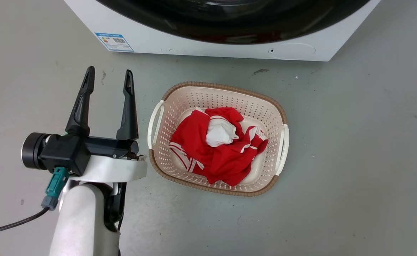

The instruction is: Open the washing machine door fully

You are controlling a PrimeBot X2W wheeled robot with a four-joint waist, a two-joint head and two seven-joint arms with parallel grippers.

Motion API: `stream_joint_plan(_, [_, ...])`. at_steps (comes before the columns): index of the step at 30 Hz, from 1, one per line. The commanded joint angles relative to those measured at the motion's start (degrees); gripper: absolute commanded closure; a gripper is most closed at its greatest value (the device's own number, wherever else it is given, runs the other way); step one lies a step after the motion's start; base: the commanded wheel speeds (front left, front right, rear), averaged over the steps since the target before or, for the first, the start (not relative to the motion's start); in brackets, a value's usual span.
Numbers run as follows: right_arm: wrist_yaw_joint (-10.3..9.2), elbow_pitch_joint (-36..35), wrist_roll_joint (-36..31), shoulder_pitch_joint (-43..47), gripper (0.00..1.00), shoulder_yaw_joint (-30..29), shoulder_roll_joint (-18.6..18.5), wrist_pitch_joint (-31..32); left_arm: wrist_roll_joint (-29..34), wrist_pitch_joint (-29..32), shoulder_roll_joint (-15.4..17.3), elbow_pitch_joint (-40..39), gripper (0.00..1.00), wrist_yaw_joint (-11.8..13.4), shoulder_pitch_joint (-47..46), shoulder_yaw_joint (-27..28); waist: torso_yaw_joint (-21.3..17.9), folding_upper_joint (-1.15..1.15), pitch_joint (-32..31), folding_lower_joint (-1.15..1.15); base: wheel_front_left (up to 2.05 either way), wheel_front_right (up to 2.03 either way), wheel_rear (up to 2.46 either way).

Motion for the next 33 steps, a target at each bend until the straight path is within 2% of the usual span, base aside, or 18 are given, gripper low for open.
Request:
stream_joint_plan(1, [0.00, -0.19, 0.64, 0.27, 1.00, 0.48, 2.20, 2.11, -0.26, -0.13, -0.05, 0.01, 0.00, 0.22, -0.59, -0.06, -0.01, 0.00, 0.09, 0.00, 0.00, 0.00, 0.00])
stream_joint_plan(9, [0.00, -5.13, 4.28, 4.18, 1.00, -0.24, 1.81, 14.07, -0.85, -0.13, -0.05, 0.75, 0.00, 0.68, 0.03, -0.13, -0.81, 0.00, -1.38, 0.00, 0.00, 0.00, 0.00])
stream_joint_plan(17, [0.00, -10.03, 6.92, 11.58, 1.00, 0.67, 2.66, 25.13, -0.20, -0.13, -0.06, 2.11, 0.00, 0.23, 2.02, -0.05, -1.86, 0.00, -5.88, 0.00, 0.00, 0.00, 0.00])
stream_joint_plan(33, [0.00, -23.73, 9.94, 31.43, 1.00, 5.41, 10.56, 34.97, 1.27, -0.13, 0.22, 4.18, 0.00, -0.83, 9.67, 1.17, -3.55, 0.00, -16.53, 0.00, 0.00, 0.00, 0.00])
